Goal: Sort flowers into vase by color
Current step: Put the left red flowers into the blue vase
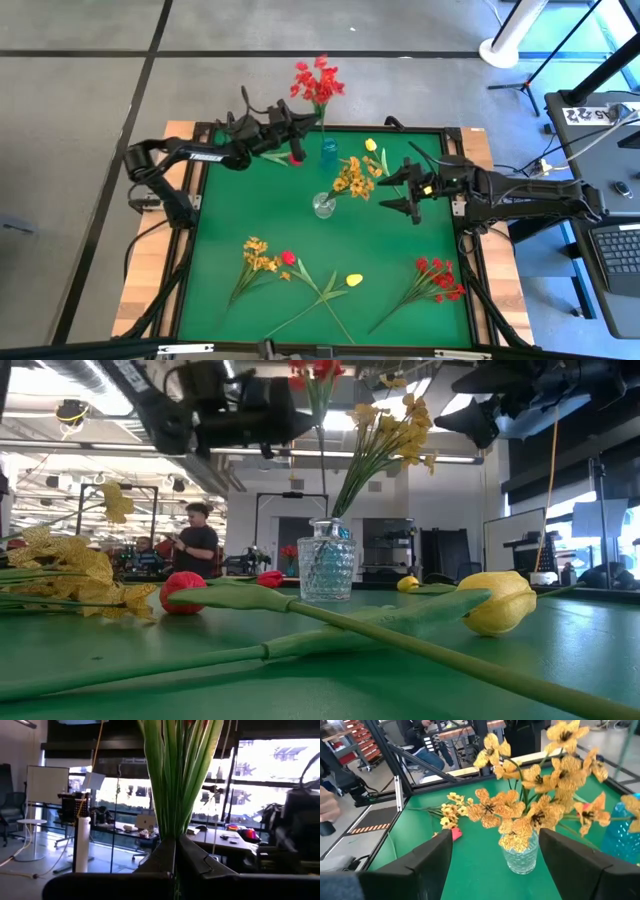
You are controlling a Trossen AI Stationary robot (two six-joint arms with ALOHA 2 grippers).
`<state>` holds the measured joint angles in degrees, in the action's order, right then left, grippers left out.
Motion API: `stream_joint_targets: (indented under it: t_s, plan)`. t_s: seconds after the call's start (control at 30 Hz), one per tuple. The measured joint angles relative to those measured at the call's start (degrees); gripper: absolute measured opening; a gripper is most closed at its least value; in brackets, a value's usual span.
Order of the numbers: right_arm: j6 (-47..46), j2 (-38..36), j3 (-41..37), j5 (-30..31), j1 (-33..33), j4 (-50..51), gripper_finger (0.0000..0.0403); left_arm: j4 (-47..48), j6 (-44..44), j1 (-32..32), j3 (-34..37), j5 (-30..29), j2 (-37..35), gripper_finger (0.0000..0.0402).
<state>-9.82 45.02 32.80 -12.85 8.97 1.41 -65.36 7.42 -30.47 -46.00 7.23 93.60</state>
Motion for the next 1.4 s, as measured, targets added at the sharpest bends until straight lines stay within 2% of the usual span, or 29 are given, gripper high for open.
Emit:
stream_joint_targets:
  t_s: [0.23, 0.6, 0.8, 1.0, 1.17, 1.4]
  plan:
    - [-2.25, 2.31, 0.00, 0.94, 0.00, -0.04, 0.0295, 0.11, -0.05, -1.34, -5.07, 1.66, 5.73, 0.0000]
    - [-2.60, 5.09, 0.00, 1.81, 0.00, -1.57, 0.0295, 0.46, 0.03, -3.80, -6.25, 0.78, 11.72, 0.0000]
    - [-2.06, 5.09, 0.00, 1.77, 0.00, -1.44, 0.0295, 3.41, -0.35, -2.75, -6.25, 0.83, 12.11, 0.0001]
    - [-1.75, 5.09, 0.00, 1.57, 0.00, -1.38, 0.0295, 8.62, -4.48, -1.30, -6.25, 0.30, 11.71, 0.0032]
    - [-1.73, 5.09, 0.00, 0.62, 0.00, -1.31, 0.0295, 14.92, -8.67, 0.89, -6.25, -4.38, 11.40, 0.0072]
    - [-1.69, 5.09, 0.00, 0.21, 0.00, -1.27, 0.0295, 31.02, -15.64, 4.60, -6.23, -18.07, 6.51, 0.0139]
